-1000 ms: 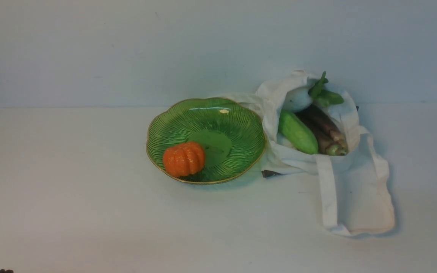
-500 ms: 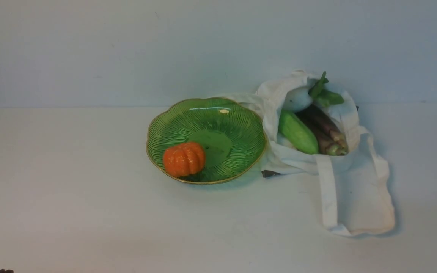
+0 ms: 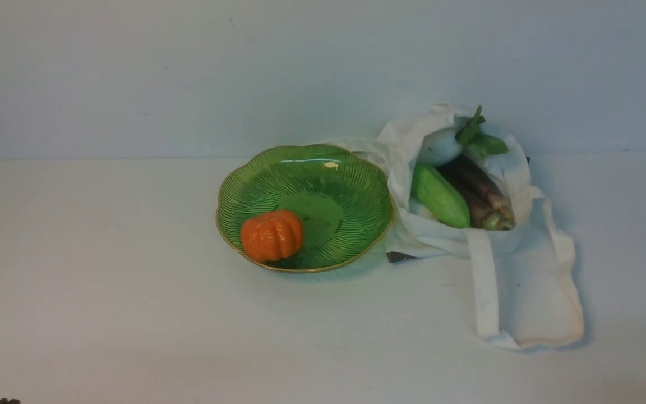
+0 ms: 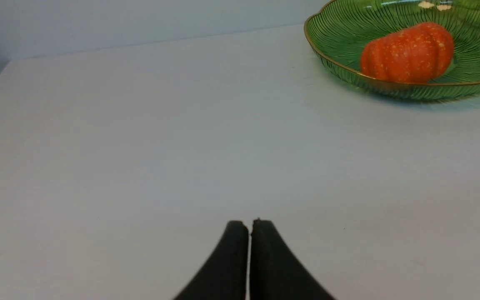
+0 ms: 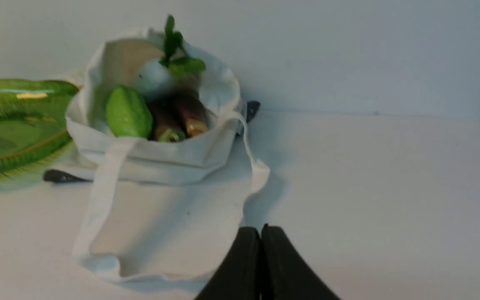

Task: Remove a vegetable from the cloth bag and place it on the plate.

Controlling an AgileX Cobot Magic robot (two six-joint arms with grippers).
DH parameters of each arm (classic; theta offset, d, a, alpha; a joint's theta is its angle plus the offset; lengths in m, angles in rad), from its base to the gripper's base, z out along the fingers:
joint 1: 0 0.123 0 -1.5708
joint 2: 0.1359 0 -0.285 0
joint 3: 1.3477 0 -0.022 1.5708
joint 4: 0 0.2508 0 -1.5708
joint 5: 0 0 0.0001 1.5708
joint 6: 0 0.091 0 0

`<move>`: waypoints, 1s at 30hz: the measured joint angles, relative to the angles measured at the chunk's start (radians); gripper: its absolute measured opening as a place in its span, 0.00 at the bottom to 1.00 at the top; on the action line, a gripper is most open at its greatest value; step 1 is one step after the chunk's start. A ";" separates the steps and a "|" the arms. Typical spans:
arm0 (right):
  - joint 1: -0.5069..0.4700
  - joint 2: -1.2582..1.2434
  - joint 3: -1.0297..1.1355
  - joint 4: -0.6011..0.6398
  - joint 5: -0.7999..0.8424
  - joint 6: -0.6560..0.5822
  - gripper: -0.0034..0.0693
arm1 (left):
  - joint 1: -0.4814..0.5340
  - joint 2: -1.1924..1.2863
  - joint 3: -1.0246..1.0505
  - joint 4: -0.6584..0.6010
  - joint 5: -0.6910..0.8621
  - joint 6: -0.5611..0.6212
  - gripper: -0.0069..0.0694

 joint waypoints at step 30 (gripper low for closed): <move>-0.007 0.000 0.001 -0.015 0.007 0.005 0.03 | 0.000 0.000 0.000 0.000 0.000 0.000 0.08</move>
